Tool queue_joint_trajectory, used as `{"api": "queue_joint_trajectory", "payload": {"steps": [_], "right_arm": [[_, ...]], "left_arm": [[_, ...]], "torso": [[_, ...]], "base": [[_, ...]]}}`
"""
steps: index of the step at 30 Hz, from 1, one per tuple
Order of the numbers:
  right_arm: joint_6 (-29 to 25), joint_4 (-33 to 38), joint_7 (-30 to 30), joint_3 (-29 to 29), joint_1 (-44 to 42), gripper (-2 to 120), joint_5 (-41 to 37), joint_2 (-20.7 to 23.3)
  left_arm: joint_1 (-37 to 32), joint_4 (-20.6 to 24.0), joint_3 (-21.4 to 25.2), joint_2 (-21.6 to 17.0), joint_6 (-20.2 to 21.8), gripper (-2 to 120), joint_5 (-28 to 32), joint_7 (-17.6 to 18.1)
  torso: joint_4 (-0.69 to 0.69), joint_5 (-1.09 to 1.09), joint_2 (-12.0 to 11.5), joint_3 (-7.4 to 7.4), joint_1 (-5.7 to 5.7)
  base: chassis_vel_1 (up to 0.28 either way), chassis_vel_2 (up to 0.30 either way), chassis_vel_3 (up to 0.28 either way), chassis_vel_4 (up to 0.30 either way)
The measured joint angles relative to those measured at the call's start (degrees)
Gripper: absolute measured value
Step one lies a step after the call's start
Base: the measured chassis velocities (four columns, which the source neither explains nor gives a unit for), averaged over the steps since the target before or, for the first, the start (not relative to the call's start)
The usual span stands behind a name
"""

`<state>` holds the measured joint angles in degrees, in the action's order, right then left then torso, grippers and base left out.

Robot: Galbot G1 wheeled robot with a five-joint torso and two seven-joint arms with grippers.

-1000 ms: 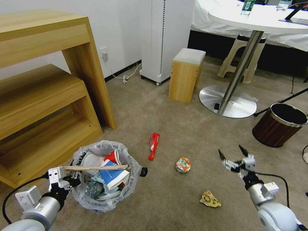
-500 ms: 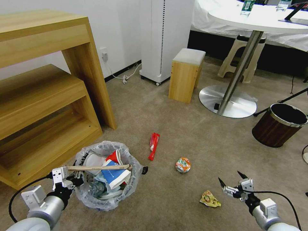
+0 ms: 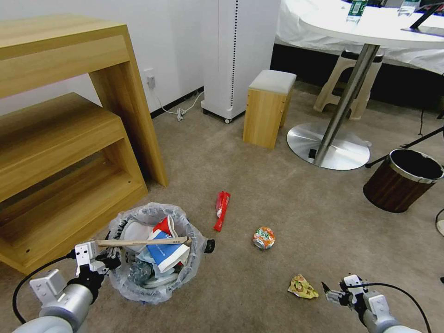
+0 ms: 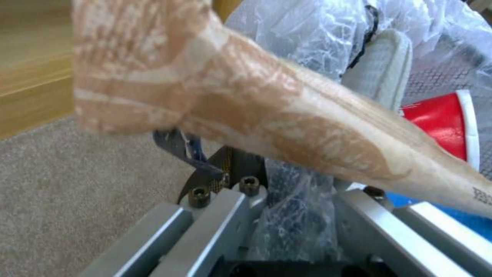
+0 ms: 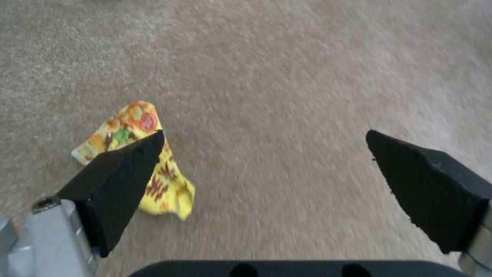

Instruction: Pick up the trash bin and place the garbage on the floor into it.

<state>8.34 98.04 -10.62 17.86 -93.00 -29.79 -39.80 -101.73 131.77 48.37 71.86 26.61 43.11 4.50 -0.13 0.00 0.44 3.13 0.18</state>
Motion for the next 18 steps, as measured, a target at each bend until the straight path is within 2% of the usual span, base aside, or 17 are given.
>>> {"api": "queue_joint_trajectory", "payload": {"steps": [2,9,18], "right_arm": [[-1.26,-3.38,1.76,-3.48,3.45,100,0.36,-0.1],[-4.86,-8.99,6.03,-9.47,8.77,100,1.06,-0.53],[-9.39,-14.55,8.12,-14.33,13.07,99,1.77,-0.91]], "left_arm": [[-0.06,0.0,0.0,0.24,0.0,1,-0.03,0.0],[-0.38,0.02,-0.19,1.2,-0.04,1,-0.73,-0.06],[-0.34,0.01,-0.38,2.35,-0.05,1,-1.42,-0.06]], "torso": [[-0.01,0.0,0.0,0.0,0.0],[-0.01,0.0,0.0,0.0,0.0],[-0.01,0.0,0.0,0.0,0.0]], "base": [[0.0,0.0,0.0,0.0],[0.0,0.0,0.0,0.0],[0.0,0.0,0.0,0.0]]}}
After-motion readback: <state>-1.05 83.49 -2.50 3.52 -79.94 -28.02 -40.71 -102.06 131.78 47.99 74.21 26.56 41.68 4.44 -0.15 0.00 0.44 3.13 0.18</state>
